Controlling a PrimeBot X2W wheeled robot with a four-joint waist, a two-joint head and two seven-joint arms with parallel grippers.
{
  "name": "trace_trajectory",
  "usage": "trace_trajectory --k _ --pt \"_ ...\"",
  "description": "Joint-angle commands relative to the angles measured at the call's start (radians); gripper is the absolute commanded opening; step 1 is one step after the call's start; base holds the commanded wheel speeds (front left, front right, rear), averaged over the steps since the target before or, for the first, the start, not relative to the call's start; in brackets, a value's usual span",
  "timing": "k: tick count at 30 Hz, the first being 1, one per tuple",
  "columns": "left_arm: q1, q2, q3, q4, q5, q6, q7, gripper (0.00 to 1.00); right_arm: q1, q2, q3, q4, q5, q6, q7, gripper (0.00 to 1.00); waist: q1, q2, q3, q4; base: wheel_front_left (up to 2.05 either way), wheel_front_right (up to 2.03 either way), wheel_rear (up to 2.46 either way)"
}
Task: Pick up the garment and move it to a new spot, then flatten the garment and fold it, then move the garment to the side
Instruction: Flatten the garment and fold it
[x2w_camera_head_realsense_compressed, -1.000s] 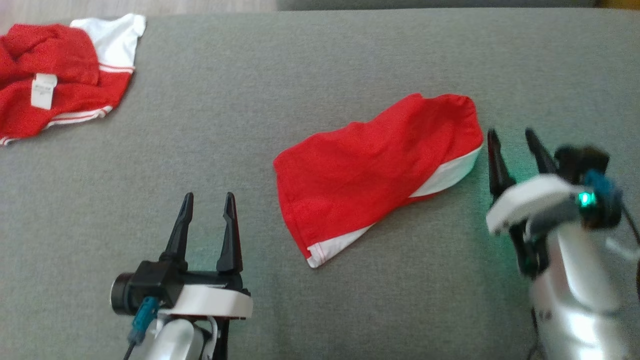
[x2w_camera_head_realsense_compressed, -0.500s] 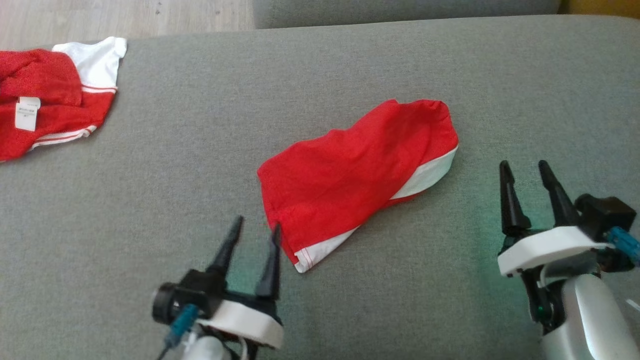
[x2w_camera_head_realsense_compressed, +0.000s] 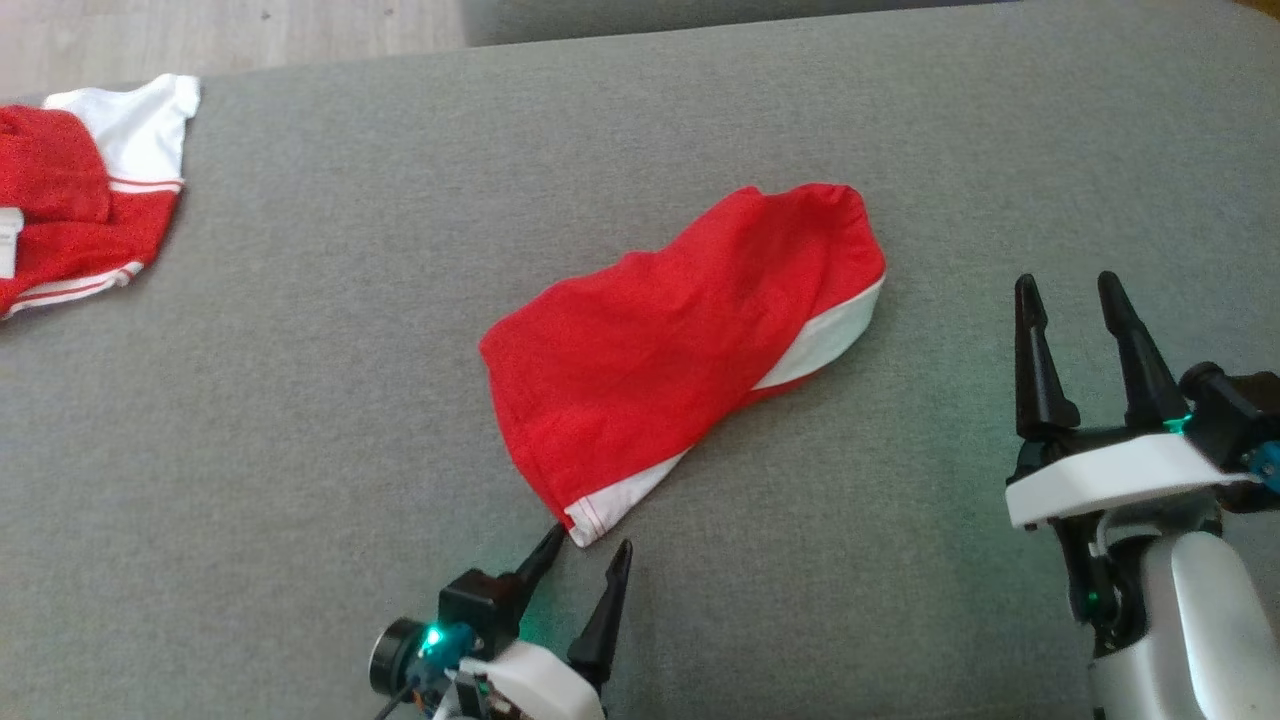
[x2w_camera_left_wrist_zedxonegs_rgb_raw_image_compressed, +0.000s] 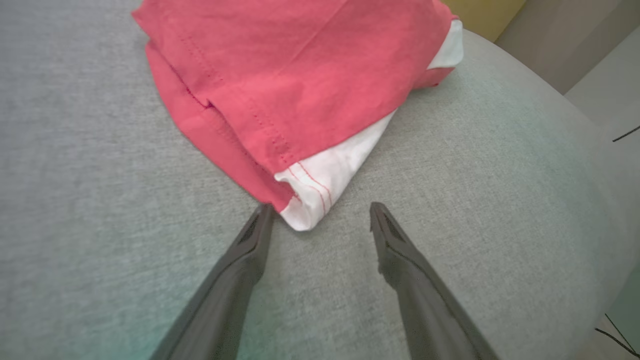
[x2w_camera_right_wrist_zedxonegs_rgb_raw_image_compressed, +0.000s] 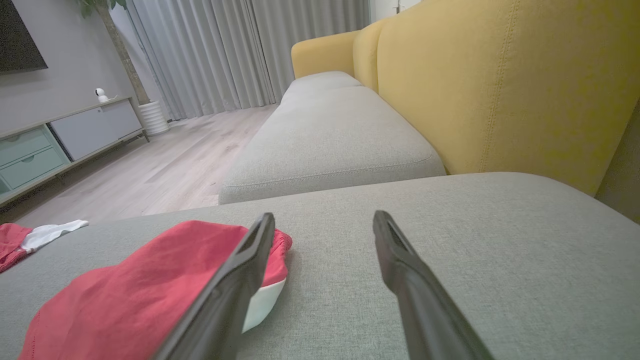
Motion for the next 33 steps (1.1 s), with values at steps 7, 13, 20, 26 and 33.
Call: trace_trajectory --k 7,13,20,26,33 --pt "-0.074 -0.015 0.008 0.008 -0.005 0.001 -0.04 0.43 -0.009 -0.003 0.02 -0.061 0.005 -0.001 0.007 1.0 0.0 -0.0001 0.004 -0.024 0.0 0.0 0.0" --pt "-0.107 -0.017 0.025 0.031 0.0 0.029 -0.106 0.0 0.001 -0.003 0.011 -0.062 0.004 -0.001 0.005 1.0 0.0 -0.0001 -0.007 -0.028 0.0 0.0 0.0" --pt "-0.13 0.023 0.097 -0.079 0.012 0.076 -0.172 0.0 0.023 -0.003 -0.01 -0.063 0.007 -0.001 0.005 1.0 0.0 -0.0001 -0.027 -0.014 0.0 0.0 0.0" --pt "-0.14 0.072 0.147 -0.208 0.016 0.101 -0.173 0.0 0.033 -0.003 -0.023 -0.06 0.011 -0.001 0.007 1.0 0.0 -0.0001 -0.031 -0.006 0.0 0.0 0.0" --pt "-0.191 0.139 0.236 -0.224 -0.02 0.134 -0.1 0.0 0.026 -0.003 -0.019 -0.06 0.022 -0.001 0.006 1.0 0.0 -0.0001 -0.003 -0.016 0.0 0.0 0.0"
